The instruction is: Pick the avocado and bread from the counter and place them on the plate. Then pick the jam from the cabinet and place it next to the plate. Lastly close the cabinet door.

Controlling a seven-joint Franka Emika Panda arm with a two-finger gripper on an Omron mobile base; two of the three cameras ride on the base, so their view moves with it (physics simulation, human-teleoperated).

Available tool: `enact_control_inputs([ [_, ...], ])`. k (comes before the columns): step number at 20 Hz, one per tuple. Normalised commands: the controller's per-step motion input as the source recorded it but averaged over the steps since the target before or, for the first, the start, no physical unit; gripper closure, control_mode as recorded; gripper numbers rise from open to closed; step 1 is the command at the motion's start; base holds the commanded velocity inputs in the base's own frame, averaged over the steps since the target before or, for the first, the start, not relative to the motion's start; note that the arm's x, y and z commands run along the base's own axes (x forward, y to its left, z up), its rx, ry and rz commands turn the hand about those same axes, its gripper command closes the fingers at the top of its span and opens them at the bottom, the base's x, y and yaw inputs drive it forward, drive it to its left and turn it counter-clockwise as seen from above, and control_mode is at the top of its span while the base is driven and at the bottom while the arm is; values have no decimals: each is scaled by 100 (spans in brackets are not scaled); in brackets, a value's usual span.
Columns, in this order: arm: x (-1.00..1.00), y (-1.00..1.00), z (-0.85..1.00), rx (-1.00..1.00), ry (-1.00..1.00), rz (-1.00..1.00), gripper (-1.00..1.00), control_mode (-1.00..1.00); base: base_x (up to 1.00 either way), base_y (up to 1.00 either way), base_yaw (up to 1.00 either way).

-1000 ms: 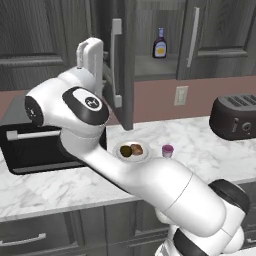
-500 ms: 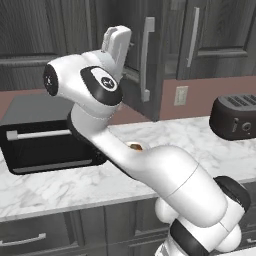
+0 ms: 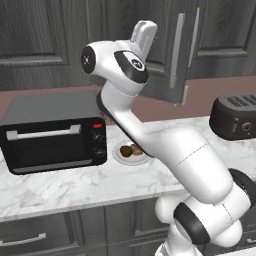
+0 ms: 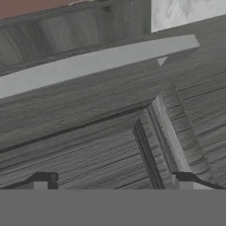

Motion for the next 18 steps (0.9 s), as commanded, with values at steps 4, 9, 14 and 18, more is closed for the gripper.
enact_control_inputs([
  [4,41,-49,-1,4,0,0,-100,-100,0,0,0],
  [9,54,-46,0,5,0,0,-100,-100,0,0,0],
  [14,71,-58,0,6,0,0,-100,-100,0,0,0],
  [18,75,-59,-1,4,0,0,-100,-100,0,0,0],
])
